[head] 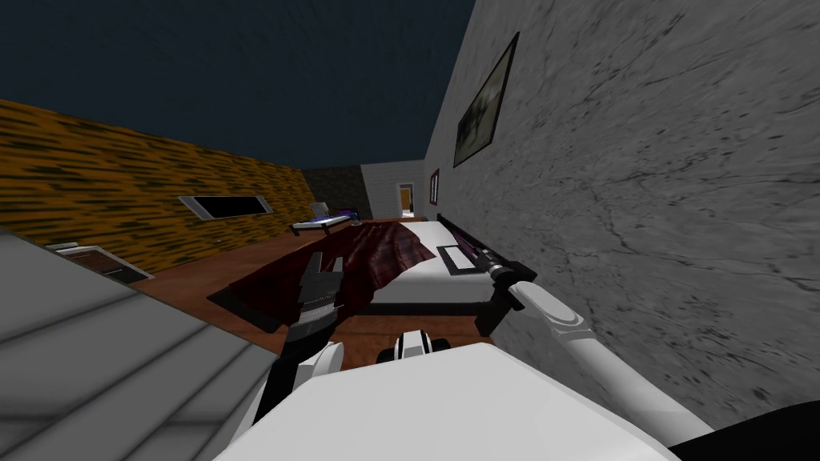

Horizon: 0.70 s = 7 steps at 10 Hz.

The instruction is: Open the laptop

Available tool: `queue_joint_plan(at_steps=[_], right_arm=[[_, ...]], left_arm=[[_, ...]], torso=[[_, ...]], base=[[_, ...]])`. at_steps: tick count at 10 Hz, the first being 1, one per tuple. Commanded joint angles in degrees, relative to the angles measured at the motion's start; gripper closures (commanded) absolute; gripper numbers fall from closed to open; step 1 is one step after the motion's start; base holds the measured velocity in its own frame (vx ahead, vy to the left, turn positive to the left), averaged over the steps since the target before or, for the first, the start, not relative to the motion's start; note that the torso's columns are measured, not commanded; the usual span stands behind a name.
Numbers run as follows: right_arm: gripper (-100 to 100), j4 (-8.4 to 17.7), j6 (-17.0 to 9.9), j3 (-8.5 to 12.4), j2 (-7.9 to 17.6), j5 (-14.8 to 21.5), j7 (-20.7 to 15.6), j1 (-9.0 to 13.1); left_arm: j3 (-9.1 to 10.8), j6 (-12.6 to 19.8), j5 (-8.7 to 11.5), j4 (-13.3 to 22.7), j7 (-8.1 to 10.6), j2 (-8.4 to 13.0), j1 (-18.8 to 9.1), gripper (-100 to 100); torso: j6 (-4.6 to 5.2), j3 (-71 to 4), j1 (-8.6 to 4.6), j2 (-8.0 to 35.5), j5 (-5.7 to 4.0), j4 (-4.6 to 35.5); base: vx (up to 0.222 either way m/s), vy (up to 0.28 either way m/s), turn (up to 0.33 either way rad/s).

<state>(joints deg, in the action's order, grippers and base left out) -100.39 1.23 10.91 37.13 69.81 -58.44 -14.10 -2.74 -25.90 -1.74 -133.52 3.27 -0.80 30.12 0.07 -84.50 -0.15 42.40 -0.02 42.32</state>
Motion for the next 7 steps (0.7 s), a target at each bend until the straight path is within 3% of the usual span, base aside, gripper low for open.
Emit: queue_joint_plan(at_steps=[1,7], right_arm=[[100,-1.1,-1.8,-1.6,-1.7,3.5,-3.2,-1.0],[100,-4.4,-7.2,-6.2,-6.9,13.9,-12.7,-4.0]], left_arm=[[0.00,0.0,0.0,0.0,0.00,0.0,0.0,0],[0.00,0.0,0.0,0.0,0.00,0.0,0.0,0]], torso=[[-0.02,0.0,0.04,0.0,-0.03,0.0],[-0.08,0.0,0.28,0.0,0.15,0.1]], base=[[0.012,-0.013,0.047],[0.008,-0.016,0.046]])
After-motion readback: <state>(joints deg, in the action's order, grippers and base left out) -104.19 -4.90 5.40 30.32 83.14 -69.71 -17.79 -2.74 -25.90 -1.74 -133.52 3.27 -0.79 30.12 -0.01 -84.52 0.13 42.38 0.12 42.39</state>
